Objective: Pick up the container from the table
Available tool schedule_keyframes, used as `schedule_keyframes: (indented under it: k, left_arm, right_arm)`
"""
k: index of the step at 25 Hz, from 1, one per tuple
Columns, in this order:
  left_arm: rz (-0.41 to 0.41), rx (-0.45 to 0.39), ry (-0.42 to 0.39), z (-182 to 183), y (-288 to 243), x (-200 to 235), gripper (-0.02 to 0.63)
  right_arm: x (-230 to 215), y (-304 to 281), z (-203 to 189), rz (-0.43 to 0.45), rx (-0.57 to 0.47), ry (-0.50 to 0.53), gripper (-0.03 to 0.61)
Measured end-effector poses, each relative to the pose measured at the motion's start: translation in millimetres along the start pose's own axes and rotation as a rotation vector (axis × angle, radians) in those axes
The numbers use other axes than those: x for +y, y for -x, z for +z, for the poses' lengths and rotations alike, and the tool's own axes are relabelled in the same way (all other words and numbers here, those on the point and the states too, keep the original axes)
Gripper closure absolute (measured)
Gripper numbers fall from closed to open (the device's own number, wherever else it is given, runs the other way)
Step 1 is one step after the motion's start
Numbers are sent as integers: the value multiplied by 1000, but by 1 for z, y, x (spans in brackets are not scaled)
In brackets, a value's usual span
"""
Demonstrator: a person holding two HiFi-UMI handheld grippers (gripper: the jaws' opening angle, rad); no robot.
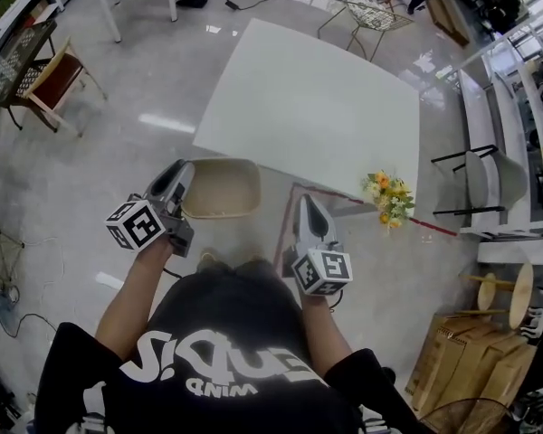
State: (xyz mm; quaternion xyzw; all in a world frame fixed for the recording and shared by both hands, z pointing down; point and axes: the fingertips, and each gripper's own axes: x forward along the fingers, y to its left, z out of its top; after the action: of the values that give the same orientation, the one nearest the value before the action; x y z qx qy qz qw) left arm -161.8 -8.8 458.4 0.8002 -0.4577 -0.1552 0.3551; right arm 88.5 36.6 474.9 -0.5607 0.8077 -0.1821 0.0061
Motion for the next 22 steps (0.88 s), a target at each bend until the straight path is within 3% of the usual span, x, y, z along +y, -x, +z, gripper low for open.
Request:
schedule_keyframes:
  k: [13,22]
  left_arm:
    - [65,-136,13,-27,14,-14,505]
    - [79,-156,36,-33,15,-15,509]
  right_arm:
    - [-40,28,12,-1,-18,73,580]
    - [-39,24,8,25,-28,72,580]
